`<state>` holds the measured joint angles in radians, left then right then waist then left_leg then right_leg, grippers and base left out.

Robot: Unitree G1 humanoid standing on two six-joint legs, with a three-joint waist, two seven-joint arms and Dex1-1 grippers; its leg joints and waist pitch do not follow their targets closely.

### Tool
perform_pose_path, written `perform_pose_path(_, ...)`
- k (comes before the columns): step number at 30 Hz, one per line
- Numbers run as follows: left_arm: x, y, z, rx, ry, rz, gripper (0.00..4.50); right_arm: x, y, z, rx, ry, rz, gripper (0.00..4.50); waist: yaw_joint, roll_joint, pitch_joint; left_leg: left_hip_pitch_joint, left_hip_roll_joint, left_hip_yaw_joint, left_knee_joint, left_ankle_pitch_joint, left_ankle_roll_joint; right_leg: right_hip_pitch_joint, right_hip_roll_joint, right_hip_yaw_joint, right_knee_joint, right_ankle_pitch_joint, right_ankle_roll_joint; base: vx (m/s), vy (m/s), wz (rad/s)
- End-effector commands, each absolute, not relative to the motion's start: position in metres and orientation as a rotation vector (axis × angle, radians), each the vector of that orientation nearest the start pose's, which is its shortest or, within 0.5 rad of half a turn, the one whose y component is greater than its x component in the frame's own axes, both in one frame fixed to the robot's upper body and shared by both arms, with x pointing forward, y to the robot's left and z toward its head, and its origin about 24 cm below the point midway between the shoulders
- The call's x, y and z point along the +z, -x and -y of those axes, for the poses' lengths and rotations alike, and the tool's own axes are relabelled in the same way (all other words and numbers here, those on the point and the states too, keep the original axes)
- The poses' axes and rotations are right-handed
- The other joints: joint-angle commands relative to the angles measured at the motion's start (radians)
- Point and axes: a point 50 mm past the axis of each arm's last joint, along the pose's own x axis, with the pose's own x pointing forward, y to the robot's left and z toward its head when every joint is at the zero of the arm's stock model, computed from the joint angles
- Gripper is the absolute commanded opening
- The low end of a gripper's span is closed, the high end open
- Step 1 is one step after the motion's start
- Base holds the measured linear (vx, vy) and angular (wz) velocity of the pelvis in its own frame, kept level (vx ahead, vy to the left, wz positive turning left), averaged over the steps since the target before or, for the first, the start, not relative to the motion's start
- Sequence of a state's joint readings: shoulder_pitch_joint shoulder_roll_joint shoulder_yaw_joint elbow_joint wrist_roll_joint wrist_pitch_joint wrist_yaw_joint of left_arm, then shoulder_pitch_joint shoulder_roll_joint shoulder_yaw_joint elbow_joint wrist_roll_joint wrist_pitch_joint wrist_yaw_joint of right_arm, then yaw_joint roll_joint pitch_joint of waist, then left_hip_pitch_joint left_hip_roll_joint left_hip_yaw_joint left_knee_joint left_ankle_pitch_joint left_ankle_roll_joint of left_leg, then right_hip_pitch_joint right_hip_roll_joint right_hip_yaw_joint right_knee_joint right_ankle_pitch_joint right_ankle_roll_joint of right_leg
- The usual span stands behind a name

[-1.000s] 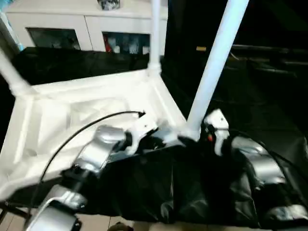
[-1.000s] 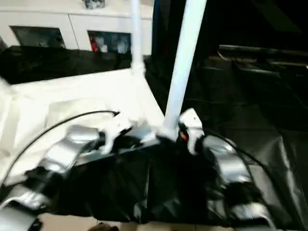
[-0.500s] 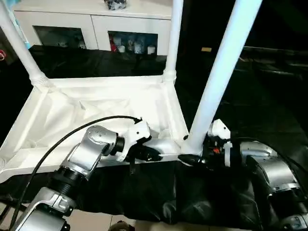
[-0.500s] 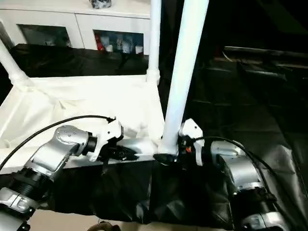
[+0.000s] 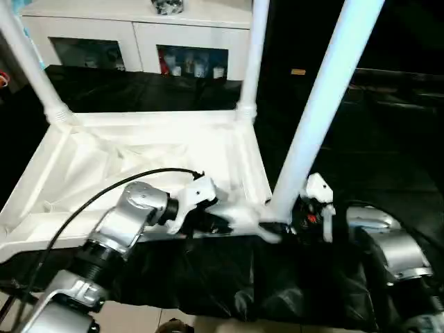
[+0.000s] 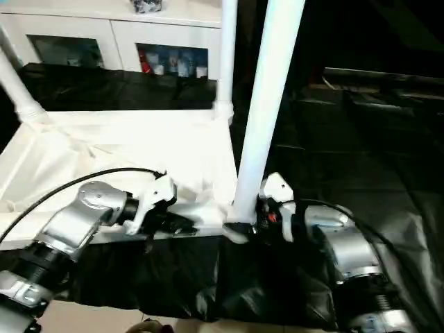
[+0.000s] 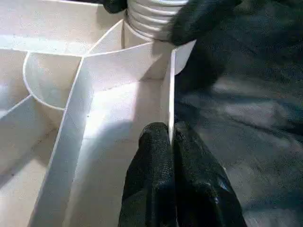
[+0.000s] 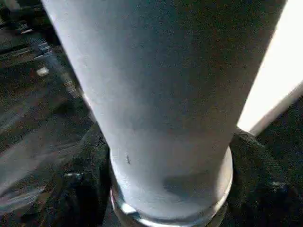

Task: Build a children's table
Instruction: Rotate leg to tighten

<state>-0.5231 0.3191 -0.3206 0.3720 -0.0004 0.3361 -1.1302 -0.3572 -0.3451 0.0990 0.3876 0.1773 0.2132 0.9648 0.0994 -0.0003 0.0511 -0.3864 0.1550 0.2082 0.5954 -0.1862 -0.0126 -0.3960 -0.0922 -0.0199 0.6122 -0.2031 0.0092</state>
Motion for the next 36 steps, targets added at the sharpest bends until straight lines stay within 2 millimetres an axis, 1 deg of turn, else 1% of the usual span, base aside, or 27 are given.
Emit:
perform_pose_path(1, 0.068, -0.312, -0.084, -1.274, -0.272, -0.377, 0.0, 0.026, -0.302, 0.151, 0.875, 0.052, -0.382, 2.76, -0.005, -0.008, -0.056, 0.026, 0.073, -0.037, -0.082, -0.221, 0.013, 0.029, -0.064, 0.029, -0.074, -0.19, -0.258, 0.0, 0.0, 0.0)
perform_pose_path(2, 0.067, -0.317, -0.08, -1.201, -0.271, -0.379, 0.0, 0.025, -0.309, 0.149, 0.791, 0.03, -0.385, 2.76, -0.009, -0.012, -0.059, 0.027, 0.071, -0.04, -0.08, -0.23, -0.001, 0.032, -0.066, 0.028, -0.075, -0.218, -0.249, 0.0, 0.0, 0.0)
perform_pose_path(3, 0.066, -0.319, -0.077, -1.162, -0.262, -0.38, 0.0, 0.024, -0.312, 0.147, 0.763, 0.027, -0.383, 2.75, -0.015, -0.009, -0.057, 0.026, 0.072, -0.039, -0.082, -0.233, -0.005, 0.03, -0.065, 0.03, -0.077, -0.222, -0.243, 0.0, 0.0, 0.0)
perform_pose_path(4, 0.066, -0.321, -0.075, -1.138, -0.254, -0.382, 0.0, 0.024, -0.313, 0.145, 0.748, 0.027, -0.382, 2.75, -0.012, -0.01, -0.057, 0.03, 0.073, -0.04, -0.082, -0.234, -0.007, 0.03, -0.065, 0.029, -0.08, -0.226, -0.239, 0.0, 0.0, 0.0)
perform_pose_path(5, 0.065, -0.325, -0.068, -1.074, -0.237, -0.38, 0.0, 0.022, -0.317, 0.14, 0.702, 0.009, -0.395, 2.75, -0.011, -0.012, -0.059, 0.028, 0.072, -0.039, -0.08, -0.222, -0.002, 0.031, -0.064, 0.03, -0.078, -0.202, -0.236, 0.0, 0.0, 0.0)
perform_pose_path(7, 0.065, -0.327, -0.063, -1.04, -0.237, -0.379, 0.0, 0.021, -0.319, 0.135, 0.687, 0.011, -0.389, 2.75, -0.011, -0.012, -0.061, 0.026, 0.07, -0.037, -0.078, -0.194, 0.01, 0.033, -0.062, 0.03, -0.074, -0.157, -0.24, 0.0, 0.0, 0.0)
perform_pose_path(8, 0.064, -0.328, -0.061, -1.031, -0.236, -0.378, 0.0, 0.021, -0.32, 0.133, 0.678, 0.007, -0.39, 2.75, -0.009, -0.011, -0.063, 0.024, 0.069, -0.036, -0.075, -0.17, 0.025, 0.035, -0.062, 0.03, -0.072, -0.12, -0.243, 0.0, 0.0, 0.0)
perform_pose_path(9, 0.064, -0.328, -0.06, -1.027, -0.236, -0.378, 0.0, 0.02, -0.321, 0.132, 0.672, 0.005, -0.391, 2.75, -0.008, -0.012, -0.064, 0.022, 0.068, -0.036, -0.072, -0.153, 0.038, 0.037, -0.062, 0.029, -0.069, -0.092, -0.246, 0.0, 0.0, 0.0)
perform_pose_path(10, 0.064, -0.328, -0.059, -1.024, -0.235, -0.377, 0.0, 0.02, -0.321, 0.132, 0.669, 0.003, -0.391, 2.75, -0.007, -0.012, -0.066, 0.022, 0.068, -0.036, -0.071, -0.142, 0.044, 0.038, -0.062, 0.028, -0.067, -0.078, -0.249, 0.0, 0.0, 0.0)
perform_pose_path(12, 0.066, -0.327, -0.054, -1.047, -0.231, -0.366, 0.0, 0.02, -0.322, 0.128, 0.676, -0.01, -0.384, 2.75, -0.006, -0.009, -0.065, 0.021, 0.069, -0.036, -0.07, -0.13, 0.062, 0.038, -0.061, 0.027, -0.065, -0.057, -0.255, 0.0, 0.0, 0.0)
perform_pose_path(13, 0.066, -0.327, -0.054, -1.052, -0.232, -0.364, 0.0, 0.021, -0.323, 0.128, 0.678, -0.012, -0.383, 3.31, -0.007, -0.009, -0.065, 0.021, 0.069, -0.036, -0.071, -0.135, 0.064, 0.038, -0.061, 0.026, -0.066, -0.062, -0.256, 0.0, 0.0, 0.0)
perform_pose_path(14, 0.067, -0.326, -0.053, -1.07, -0.234, -0.361, 0.0, 0.022, -0.323, 0.128, 0.691, -0.022, -0.378, 3.45, -0.008, -0.007, -0.064, 0.023, 0.07, -0.036, -0.072, -0.148, 0.062, 0.037, -0.061, 0.026, -0.069, -0.079, -0.256, 0.0, 0.0, 0.0)
perform_pose_path(15, 0.067, -0.326, -0.053, -1.07, -0.234, -0.361, 0.0, 0.022, -0.323, 0.128, 0.691, -0.022, -0.378, 3.45, -0.008, -0.007, -0.064, 0.024, 0.07, -0.036, -0.072, -0.155, 0.06, 0.036, -0.06, 0.026, -0.069, -0.085, -0.256, 0.0, 0.0, 0.0)
perform_pose_path(16, 0.067, -0.326, -0.053, -1.073, -0.236, -0.362, 0.0, 0.022, -0.323, 0.128, 0.697, -0.033, -0.379, 3.47, -0.009, -0.007, -0.062, 0.023, 0.07, -0.036, -0.075, -0.173, 0.056, 0.036, -0.06, 0.027, -0.072, -0.109, -0.254, 0.0, 0.0, 0.0)
perform_pose_path(17, 0.067, -0.325, -0.054, -1.09, -0.239, -0.356, 0.0, 0.024, -0.323, 0.128, 0.709, -0.042, -0.375, 3.47, -0.009, -0.008, -0.062, 0.024, 0.071, -0.036, -0.075, -0.186, 0.049, 0.036, -0.061, 0.027, -0.074, -0.127, -0.251, 0.0, 0.0, 0.0)
perform_pose_path(18, 0.068, -0.324, -0.055, -1.105, -0.242, -0.35, 0.0, 0.025, -0.322, 0.13, 0.72, -0.048, -0.37, 3.76, -0.008, -0.007, -0.062, 0.024, 0.071, -0.037, -0.076, -0.189, 0.047, 0.037, -0.062, 0.028, -0.074, -0.134, -0.247, 0.0, 0.0, 0.0)
perform_pose_path(21, 0.07, -0.321, -0.057, -1.152, -0.246, -0.339, 0.0, 0.029, -0.321, 0.136, 0.738, -0.032, -0.357, 3.97, -0.008, -0.006, -0.063, 0.024, 0.072, -0.037, -0.075, -0.175, 0.05, 0.037, -0.061, 0.027, -0.071, -0.106, -0.246, 0.0, 0.0, 0.0)
perform_pose_path(22, 0.07, -0.32, -0.058, -1.164, -0.248, -0.338, 0.0, 0.029, -0.321, 0.139, 0.746, -0.017, -0.354, 3.97, -0.008, -0.007, -0.065, 0.022, 0.072, -0.037, -0.074, -0.16, 0.055, 0.039, -0.061, 0.027, -0.067, -0.077, -0.251, 0.0, 0.0, 0.0)
perform_pose_path(23, 0.07, -0.318, -0.061, -1.184, -0.253, -0.338, 0.0, 0.029, -0.32, 0.144, 0.753, 0.015, -0.35, 4.08, -0.006, -0.006, -0.065, 0.022, 0.072, -0.037, -0.072, -0.15, 0.061, 0.039, -0.06, 0.026, -0.065, -0.055, -0.256, 0.0, 0.0, 0.0)
perform_pose_path(24, 0.07, -0.316, -0.064, -1.207, -0.259, -0.338, 0.0, 0.03, -0.317, 0.15, 0.784, 0.039, -0.346, 4.21, -0.006, -0.007, -0.067, 0.021, 0.071, -0.036, -0.07, -0.138, 0.068, 0.04, -0.061, 0.026, -0.063, -0.034, -0.263, 0.0, 0.0, 0.0)
perform_pose_path(26, 0.07, -0.316, -0.066, -1.213, -0.26, -0.339, 0.0, 0.031, -0.315, 0.152, 0.805, 0.04, -0.344, 4.35, -0.006, -0.007, -0.064, 0.02, 0.07, -0.034, -0.069, -0.14, 0.08, 0.039, -0.06, 0.026, -0.064, -0.03, -0.267, 0.0, 0.0, 0.0)
perform_pose_path(31, 0.072, -0.31, -0.074, -1.293, -0.265, -0.33, 0.0, 0.037, -0.302, 0.16, 0.96, 0.073, -0.332, 4.35, -0.004, -0.006, -0.062, 0.024, 0.075, -0.036, -0.073, -0.181, 0.073, 0.038, -0.061, 0.027, -0.07, -0.098, -0.261, 0.0, 0.0, 0.0)
perform_pose_path(32, 0.074, -0.307, -0.077, -1.341, -0.258, -0.333, 0.0, 0.04, -0.297, 0.162, 1.028, 0.072, -0.337, 4.35, -0.003, -0.006, -0.061, 0.024, 0.075, -0.037, -0.075, -0.188, 0.07, 0.037, -0.061, 0.027, -0.071, -0.109, -0.261, 0.0, 0.0, 0.0)
perform_pose_path(33, 0.074, -0.306, -0.077, -1.349, -0.257, -0.334, 0.0, 0.04, -0.296, 0.162, 1.041, 0.071, -0.338, 4.35, -0.002, -0.005, -0.061, 0.025, 0.076, -0.036, -0.075, -0.192, 0.069, 0.036, -0.062, 0.027, -0.071, -0.111, -0.261, 0.0, 0.0, 0.0)
perform_pose_path(34, 0.074, -0.303, -0.079, -1.384, -0.26, -0.34, 0.0, 0.042, -0.292, 0.162, 1.087, 0.065, -0.345, 4.35, 0.0, -0.004, -0.061, 0.024, 0.077, -0.036, -0.075, -0.189, 0.071, 0.038, -0.061, 0.027, -0.068, -0.101, -0.263, 0.0, 0.0, 0.0)
perform_pose_path(36, 0.074, -0.299, -0.082, -1.434, -0.267, -0.356, 0.0, 0.043, -0.286, 0.162, 1.157, 0.067, -0.359, 4.35, 0.004, -0.003, -0.062, 0.024, 0.078, -0.036, -0.074, -0.18, 0.076, 0.037, -0.059, 0.026, -0.066, -0.086, -0.268, 0.0, 0.0, 0.0)
